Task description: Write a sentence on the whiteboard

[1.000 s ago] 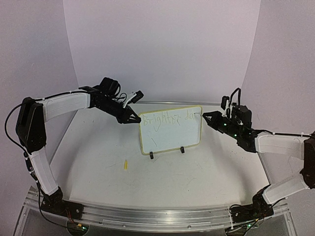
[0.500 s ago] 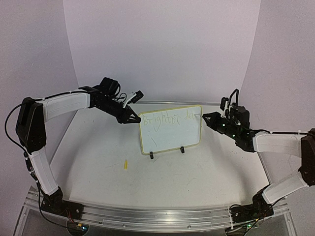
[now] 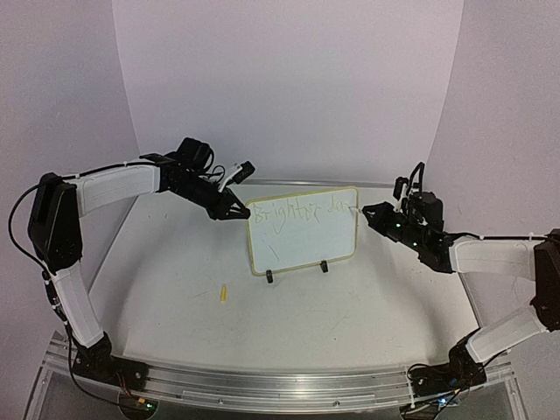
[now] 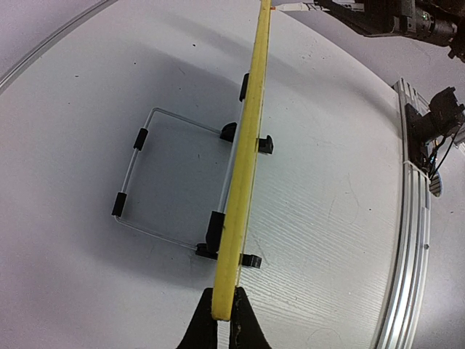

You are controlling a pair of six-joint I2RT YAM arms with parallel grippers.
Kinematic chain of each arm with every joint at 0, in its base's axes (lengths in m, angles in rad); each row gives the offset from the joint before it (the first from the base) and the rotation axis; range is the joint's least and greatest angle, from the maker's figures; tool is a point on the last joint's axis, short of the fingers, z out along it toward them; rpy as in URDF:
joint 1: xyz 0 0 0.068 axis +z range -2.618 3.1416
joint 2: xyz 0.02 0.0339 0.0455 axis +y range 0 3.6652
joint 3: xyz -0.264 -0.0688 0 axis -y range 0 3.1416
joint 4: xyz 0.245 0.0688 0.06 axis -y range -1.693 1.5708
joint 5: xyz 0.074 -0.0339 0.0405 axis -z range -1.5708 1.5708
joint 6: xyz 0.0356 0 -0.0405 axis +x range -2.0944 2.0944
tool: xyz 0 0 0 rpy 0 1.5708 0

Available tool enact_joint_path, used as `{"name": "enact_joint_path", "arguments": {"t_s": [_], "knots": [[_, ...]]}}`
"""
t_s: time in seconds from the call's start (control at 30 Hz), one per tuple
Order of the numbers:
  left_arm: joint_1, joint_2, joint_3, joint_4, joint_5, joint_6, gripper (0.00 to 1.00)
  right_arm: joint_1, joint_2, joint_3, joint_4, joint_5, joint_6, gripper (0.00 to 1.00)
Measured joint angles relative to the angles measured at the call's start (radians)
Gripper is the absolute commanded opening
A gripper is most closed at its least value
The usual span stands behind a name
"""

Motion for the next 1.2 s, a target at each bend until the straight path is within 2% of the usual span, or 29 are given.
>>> {"name": "enact_joint_path", "arguments": {"t_s": [0.43,1.2], "knots": [[0.000,0.000,0.000,0.000,0.000,0.001,0.00,0.000,-0.092,-0.002,-0.012,0.013,-0.009,0.00],[0.000,0.000,0.000,0.000,0.000,-0.001,0.00,0.000,-0.006,0.018,-0.022,0.018,-0.030,0.00]]}}
